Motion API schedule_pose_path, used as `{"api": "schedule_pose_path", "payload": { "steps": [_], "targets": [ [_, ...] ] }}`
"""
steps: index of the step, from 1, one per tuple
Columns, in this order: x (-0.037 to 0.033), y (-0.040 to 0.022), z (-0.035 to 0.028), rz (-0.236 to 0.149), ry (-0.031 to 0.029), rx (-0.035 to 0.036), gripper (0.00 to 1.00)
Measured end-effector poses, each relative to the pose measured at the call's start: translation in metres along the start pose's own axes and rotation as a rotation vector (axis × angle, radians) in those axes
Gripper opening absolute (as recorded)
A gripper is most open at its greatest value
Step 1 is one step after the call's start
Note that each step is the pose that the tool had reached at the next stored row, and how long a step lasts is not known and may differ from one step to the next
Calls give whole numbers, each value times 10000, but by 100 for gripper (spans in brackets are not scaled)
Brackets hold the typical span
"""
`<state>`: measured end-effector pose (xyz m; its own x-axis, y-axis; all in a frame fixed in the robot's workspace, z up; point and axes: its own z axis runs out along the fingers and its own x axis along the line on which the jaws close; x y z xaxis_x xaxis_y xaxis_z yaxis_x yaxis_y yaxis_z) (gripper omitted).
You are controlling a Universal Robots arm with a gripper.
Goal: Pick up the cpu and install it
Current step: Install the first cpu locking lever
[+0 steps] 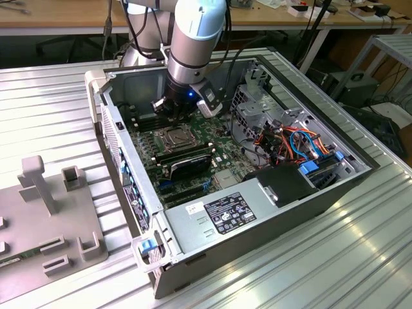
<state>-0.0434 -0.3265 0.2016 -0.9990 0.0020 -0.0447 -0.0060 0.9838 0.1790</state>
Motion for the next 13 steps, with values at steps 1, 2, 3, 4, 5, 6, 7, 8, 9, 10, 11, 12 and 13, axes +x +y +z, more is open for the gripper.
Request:
{"api": "schedule_pose_path", "payload": {
  "steps": [1,2,3,4,5,6,7,8,9,10,11,12,13],
  "targets": [
    [0,-1,3,0,0,10,11],
    [-1,-2,7,0,0,21,11],
    [-1,-2,10,0,0,27,11],
    [-2,-2,12,-1,0,31,11],
    [-2,-2,14,-2,-1,32,11],
    [-2,-2,15,-1,-1,32,11],
    [-3,-3,15,-2,0,33,11],
    [-3,-3,17,-2,0,34,11],
    [-2,-3,19,-2,-1,34,11],
    [-3,-3,22,-2,-1,35,11],
    [-3,-4,24,-2,-1,37,11],
    [-3,-4,26,-3,-1,38,11],
    [-3,-3,29,-3,-5,29,11]
  ]
}}
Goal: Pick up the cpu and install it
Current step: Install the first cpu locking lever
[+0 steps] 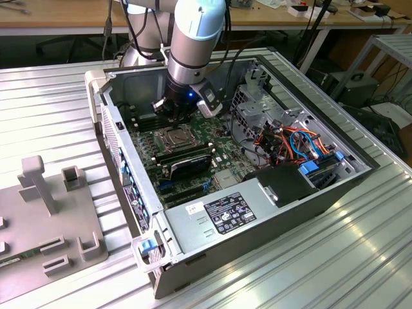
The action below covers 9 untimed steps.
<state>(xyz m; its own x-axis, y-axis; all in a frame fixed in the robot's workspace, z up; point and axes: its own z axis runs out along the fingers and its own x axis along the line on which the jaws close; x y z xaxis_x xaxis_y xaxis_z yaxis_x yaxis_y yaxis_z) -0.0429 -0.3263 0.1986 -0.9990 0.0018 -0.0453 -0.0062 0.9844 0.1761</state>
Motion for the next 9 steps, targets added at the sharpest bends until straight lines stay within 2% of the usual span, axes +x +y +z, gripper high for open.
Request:
{"api": "schedule_pose_path", "payload": {
  "steps": [4,9],
  "targets": [
    [0,0,-9,1,3,7,11],
    [-4,19,-115,1,4,8,11]
  ]
}}
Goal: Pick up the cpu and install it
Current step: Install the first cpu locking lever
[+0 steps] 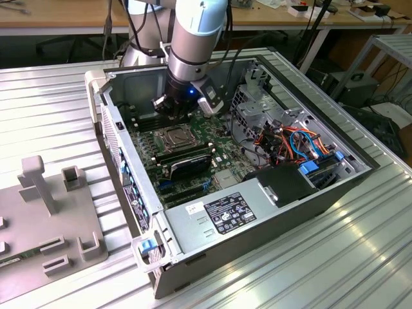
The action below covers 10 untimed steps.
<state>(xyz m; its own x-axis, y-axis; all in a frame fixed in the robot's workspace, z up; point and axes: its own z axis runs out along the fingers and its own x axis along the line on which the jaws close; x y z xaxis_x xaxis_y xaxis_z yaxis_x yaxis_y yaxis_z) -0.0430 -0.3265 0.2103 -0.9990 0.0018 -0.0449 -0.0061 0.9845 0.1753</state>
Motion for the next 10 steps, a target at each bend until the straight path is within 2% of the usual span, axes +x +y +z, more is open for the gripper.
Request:
{"api": "schedule_pose_path", "payload": {
  "steps": [3,5,6,8,10],
  "targets": [
    [-4,13,-74,-2,0,16,11],
    [-5,20,-109,-3,-1,73,11],
    [-6,22,-117,-5,-1,147,11],
    [-6,22,-123,-18,3,406,11],
    [-6,22,-123,-34,8,788,11]
  ]
}}
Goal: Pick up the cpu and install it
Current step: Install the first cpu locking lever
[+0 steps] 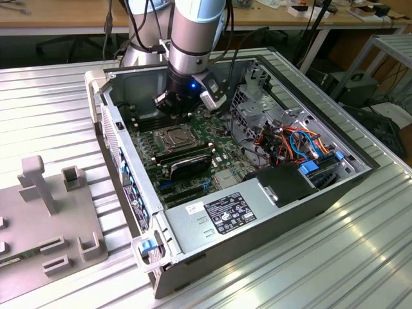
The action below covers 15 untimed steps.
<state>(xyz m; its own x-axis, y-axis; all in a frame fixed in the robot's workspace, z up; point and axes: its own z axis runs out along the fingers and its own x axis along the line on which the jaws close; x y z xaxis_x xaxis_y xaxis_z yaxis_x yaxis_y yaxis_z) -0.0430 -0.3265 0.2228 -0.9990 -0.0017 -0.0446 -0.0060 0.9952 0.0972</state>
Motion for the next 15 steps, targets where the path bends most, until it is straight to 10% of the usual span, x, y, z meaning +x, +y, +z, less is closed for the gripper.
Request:
{"api": "schedule_pose_path", "payload": {
  "steps": [8,15],
  "targets": [
    [-1,0,0,-45,56,1098,11],
    [0,-7,-1,-47,57,1167,11]
  ]
}}
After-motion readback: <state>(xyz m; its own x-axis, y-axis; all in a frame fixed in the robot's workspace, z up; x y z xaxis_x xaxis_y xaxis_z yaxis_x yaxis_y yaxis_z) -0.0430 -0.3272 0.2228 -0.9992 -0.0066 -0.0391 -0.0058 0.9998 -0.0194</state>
